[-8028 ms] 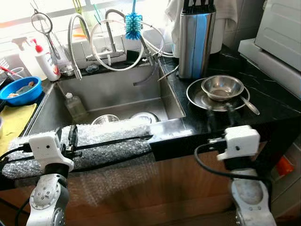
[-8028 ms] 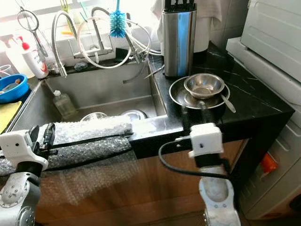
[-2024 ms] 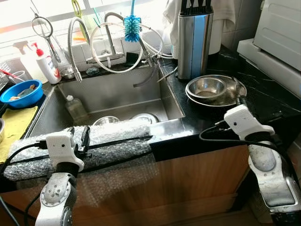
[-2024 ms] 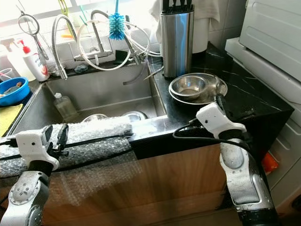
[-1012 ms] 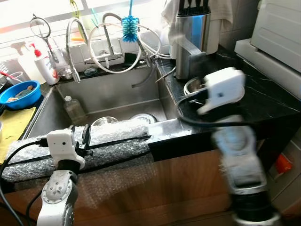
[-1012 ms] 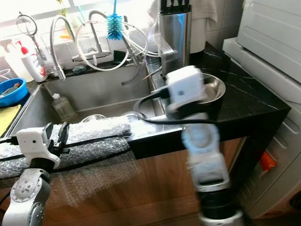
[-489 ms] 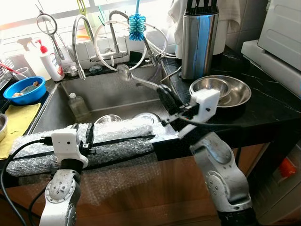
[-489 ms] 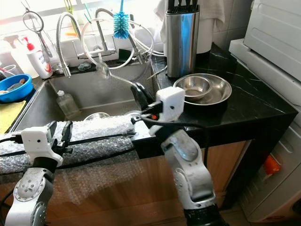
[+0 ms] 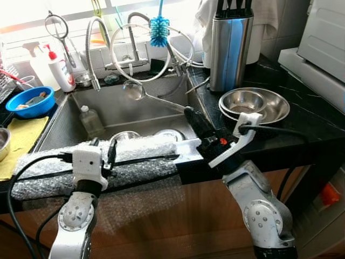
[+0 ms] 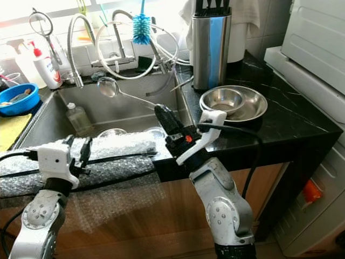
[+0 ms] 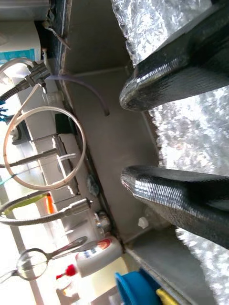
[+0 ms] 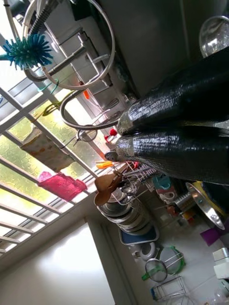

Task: Kitchen organization

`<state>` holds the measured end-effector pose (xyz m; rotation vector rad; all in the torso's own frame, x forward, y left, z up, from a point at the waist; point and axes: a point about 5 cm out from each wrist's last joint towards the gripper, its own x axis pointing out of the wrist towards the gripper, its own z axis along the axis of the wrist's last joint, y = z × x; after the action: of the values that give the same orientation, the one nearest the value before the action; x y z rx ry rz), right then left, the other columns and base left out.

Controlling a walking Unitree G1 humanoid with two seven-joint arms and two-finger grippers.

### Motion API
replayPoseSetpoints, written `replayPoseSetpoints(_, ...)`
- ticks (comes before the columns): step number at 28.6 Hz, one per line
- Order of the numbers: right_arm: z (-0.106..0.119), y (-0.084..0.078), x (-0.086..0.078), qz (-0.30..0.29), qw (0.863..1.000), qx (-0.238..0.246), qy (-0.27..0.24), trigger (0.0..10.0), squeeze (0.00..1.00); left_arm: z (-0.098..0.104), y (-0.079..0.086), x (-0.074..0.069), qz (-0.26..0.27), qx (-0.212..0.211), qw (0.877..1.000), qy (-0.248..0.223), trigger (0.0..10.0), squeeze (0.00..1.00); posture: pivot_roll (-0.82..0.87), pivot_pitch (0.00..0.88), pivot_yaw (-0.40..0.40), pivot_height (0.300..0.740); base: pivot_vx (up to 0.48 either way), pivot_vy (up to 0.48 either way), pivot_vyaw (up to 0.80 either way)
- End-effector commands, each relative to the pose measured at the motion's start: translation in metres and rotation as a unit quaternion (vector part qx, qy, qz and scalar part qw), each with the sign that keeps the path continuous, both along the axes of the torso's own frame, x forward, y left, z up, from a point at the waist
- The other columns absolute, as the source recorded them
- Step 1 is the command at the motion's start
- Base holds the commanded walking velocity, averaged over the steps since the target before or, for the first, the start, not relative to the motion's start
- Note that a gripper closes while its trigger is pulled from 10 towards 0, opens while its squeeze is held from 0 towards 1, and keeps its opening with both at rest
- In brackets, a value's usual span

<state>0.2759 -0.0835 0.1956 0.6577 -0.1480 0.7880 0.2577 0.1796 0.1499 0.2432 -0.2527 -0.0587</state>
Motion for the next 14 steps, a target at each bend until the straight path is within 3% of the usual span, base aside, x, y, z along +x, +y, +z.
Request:
replayPoseSetpoints(1,0.0044,0.0019,-0.0019,0.011,1.000,0.009,-0.003,10.0,0.00,0.0092,-0.0023,0.0004,-0.005,0.018,1.000,-0.024,10.0,0.00,-0.08,0.000,0.113,0.740,0.000,0.000,0.00)
replayPoseSetpoints(14,0.0052,0.0007,-0.0020,0.017,1.000,0.013,0.005,10.0,0.00,0.0085,-0.0031,0.0006,-0.004,0.023,0.999,-0.027,10.0,0.00,-0.08,0.000,0.113,0.740,0.000,0.000,0.00)
